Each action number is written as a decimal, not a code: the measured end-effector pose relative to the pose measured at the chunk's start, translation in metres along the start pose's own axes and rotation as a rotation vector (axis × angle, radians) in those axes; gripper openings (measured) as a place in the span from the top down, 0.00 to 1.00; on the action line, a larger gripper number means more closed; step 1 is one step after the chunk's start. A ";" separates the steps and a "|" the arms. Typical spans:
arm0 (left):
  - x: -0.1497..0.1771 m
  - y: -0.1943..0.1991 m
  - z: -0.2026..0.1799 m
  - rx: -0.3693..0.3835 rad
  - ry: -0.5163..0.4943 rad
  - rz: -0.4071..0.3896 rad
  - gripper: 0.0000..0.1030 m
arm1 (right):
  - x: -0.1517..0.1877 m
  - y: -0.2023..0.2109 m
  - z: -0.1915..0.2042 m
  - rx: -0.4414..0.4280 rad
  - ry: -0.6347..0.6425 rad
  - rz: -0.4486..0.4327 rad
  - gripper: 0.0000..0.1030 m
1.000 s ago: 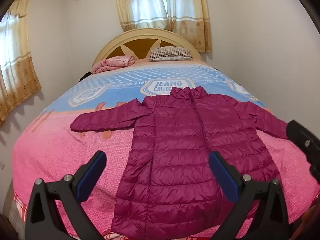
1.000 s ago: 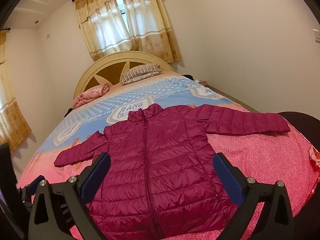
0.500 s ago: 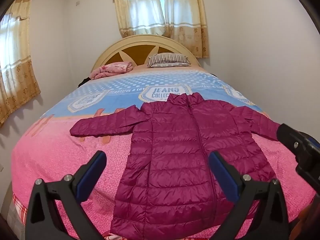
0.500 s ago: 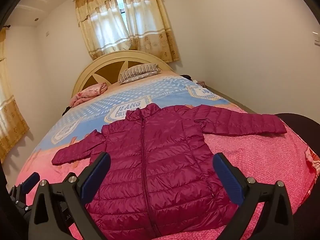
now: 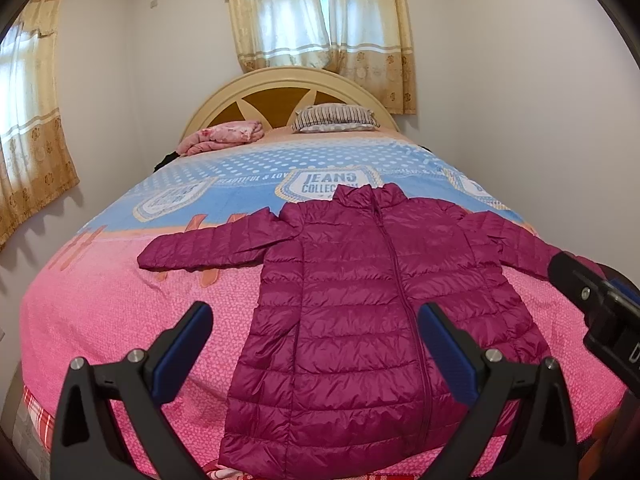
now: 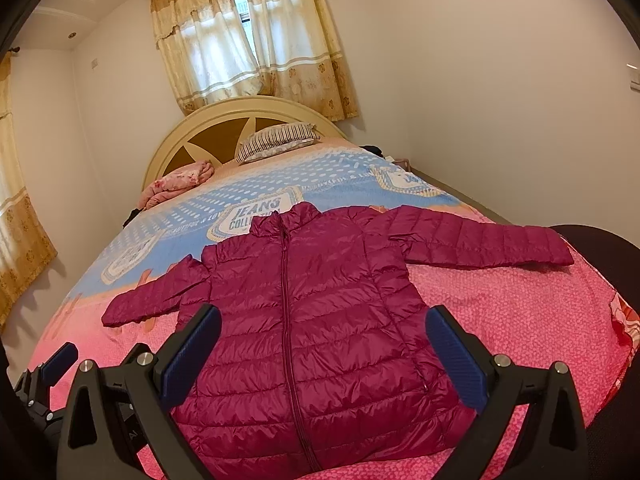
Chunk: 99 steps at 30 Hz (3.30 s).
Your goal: Fold large clothes
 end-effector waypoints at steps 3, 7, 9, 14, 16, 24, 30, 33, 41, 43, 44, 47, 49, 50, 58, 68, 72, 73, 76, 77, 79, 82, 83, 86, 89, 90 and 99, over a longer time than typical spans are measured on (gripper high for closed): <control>0.000 -0.001 0.001 0.002 0.006 0.006 0.00 | 0.000 0.000 0.000 0.004 0.004 0.001 0.01; 0.000 -0.001 0.002 0.007 0.004 0.006 0.00 | 0.000 0.000 0.000 0.004 0.003 0.001 0.01; 0.000 0.000 0.001 0.008 0.002 0.006 0.00 | 0.000 0.000 0.001 0.006 0.001 0.000 0.01; 0.000 -0.001 0.000 0.010 -0.002 0.006 0.00 | 0.001 0.000 0.002 0.009 -0.001 0.002 0.01; 0.001 -0.001 0.000 0.010 -0.001 0.004 0.00 | 0.001 -0.001 -0.001 0.007 0.000 0.003 0.01; 0.004 -0.003 -0.001 0.015 -0.001 0.013 0.00 | 0.002 -0.003 -0.003 0.007 -0.001 0.014 0.01; 0.004 -0.003 -0.002 0.012 0.001 0.013 0.00 | 0.004 -0.004 -0.003 0.008 0.002 0.017 0.01; 0.004 -0.003 -0.002 0.011 0.000 0.013 0.00 | 0.004 -0.005 -0.003 0.006 -0.001 0.018 0.01; 0.006 -0.005 -0.001 0.010 -0.002 0.013 0.00 | 0.004 -0.006 -0.003 0.007 0.001 0.021 0.01; 0.006 -0.005 -0.001 0.008 -0.001 0.015 0.00 | 0.005 -0.006 -0.003 0.008 0.001 0.026 0.01; 0.007 -0.006 -0.001 0.009 0.000 0.017 0.00 | 0.006 -0.007 -0.004 0.009 0.001 0.029 0.01; 0.009 -0.008 0.001 0.011 0.004 0.024 0.00 | 0.007 -0.009 -0.003 0.011 0.000 0.037 0.01; 0.009 -0.010 0.001 0.010 0.004 0.027 0.00 | 0.007 -0.010 -0.003 0.011 0.001 0.040 0.01; 0.010 -0.011 0.001 0.011 0.003 0.031 0.00 | 0.007 -0.011 -0.003 0.012 0.001 0.041 0.01; 0.013 -0.023 -0.001 0.011 0.002 0.056 0.00 | 0.013 -0.023 -0.006 0.021 -0.011 0.065 0.01; 0.015 -0.066 0.003 0.041 0.036 0.090 0.00 | 0.002 -0.057 -0.043 0.057 -0.073 0.073 0.01; 0.020 -0.099 0.014 0.048 0.047 0.133 0.00 | -0.004 -0.079 -0.081 0.118 -0.120 0.097 0.01; 0.021 -0.107 0.018 0.045 0.047 0.144 0.00 | -0.006 -0.086 -0.098 0.140 -0.144 0.107 0.01; 0.022 -0.135 0.030 0.035 0.056 0.186 0.00 | -0.015 -0.097 -0.144 0.220 -0.198 0.106 0.01; 0.021 -0.146 0.034 0.041 0.064 0.197 0.00 | -0.018 -0.100 -0.156 0.245 -0.209 0.106 0.01; 0.017 -0.159 0.038 0.054 0.065 0.205 0.00 | -0.030 -0.105 -0.192 0.304 -0.245 0.106 0.01; 0.003 -0.170 0.042 0.067 0.062 0.185 0.00 | -0.052 -0.101 -0.240 0.396 -0.314 0.076 0.01; -0.003 -0.172 0.042 0.063 0.062 0.173 0.00 | -0.061 -0.097 -0.253 0.431 -0.331 0.057 0.01; -0.021 -0.177 0.041 0.053 0.055 0.142 0.00 | -0.083 -0.086 -0.273 0.502 -0.347 0.019 0.01; -0.040 -0.180 0.041 0.046 0.055 0.103 0.00 | -0.106 -0.078 -0.267 0.560 -0.273 -0.030 0.01; -0.045 -0.182 0.041 0.045 0.054 0.094 0.00 | -0.112 -0.077 -0.261 0.574 -0.236 -0.043 0.01; -0.101 -0.187 0.018 0.127 0.025 0.029 0.00 | -0.142 -0.092 -0.218 0.535 -0.073 -0.081 0.01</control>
Point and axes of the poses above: each gripper's, at about its wrist camera, not at the fingertips, and y roughly against the way its jaws point, z to its left, x to its underside, the point moved 5 cm from there along -y, roughly the way its jaws point, and after that the axes turned 7 degrees about -y, right-handed, at the moved point
